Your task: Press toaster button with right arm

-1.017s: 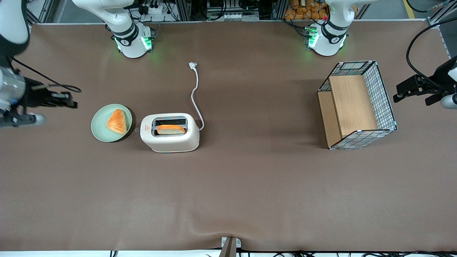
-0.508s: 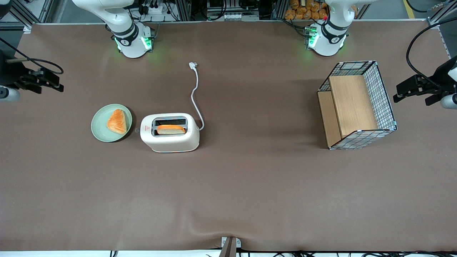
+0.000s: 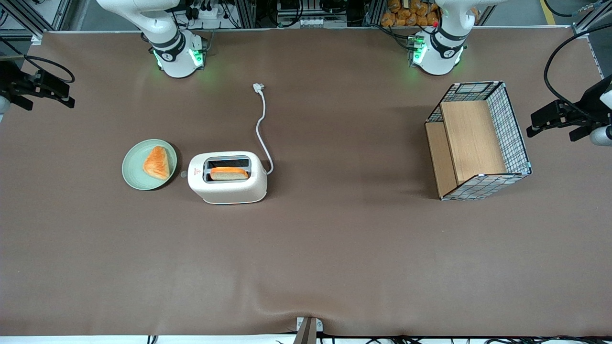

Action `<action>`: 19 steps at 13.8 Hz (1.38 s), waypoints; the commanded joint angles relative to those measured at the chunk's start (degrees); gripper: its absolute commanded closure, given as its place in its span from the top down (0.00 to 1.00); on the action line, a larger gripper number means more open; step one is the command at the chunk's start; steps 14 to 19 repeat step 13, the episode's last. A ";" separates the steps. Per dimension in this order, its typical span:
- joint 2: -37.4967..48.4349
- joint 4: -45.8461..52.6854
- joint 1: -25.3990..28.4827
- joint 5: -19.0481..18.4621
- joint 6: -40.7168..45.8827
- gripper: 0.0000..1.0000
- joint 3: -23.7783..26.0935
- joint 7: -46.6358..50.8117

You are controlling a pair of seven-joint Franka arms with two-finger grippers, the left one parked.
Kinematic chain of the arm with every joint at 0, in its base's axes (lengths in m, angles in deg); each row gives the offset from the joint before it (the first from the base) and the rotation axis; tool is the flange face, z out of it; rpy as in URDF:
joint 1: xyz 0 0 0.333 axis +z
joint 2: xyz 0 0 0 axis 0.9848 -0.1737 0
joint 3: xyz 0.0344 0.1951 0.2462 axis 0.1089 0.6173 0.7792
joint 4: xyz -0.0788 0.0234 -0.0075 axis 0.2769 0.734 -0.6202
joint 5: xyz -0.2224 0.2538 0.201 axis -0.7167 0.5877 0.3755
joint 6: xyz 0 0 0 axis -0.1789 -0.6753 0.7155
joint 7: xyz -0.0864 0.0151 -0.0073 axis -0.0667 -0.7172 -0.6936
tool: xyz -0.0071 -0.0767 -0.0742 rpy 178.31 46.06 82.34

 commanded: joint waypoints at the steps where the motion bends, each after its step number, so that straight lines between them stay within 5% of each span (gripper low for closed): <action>1: 2.79 -1.70 -0.30 -1.41 -0.50 1.00 0.49 0.35; 19: 1.65 1.90 0.32 -1.41 0.03 1.00 0.67 0.70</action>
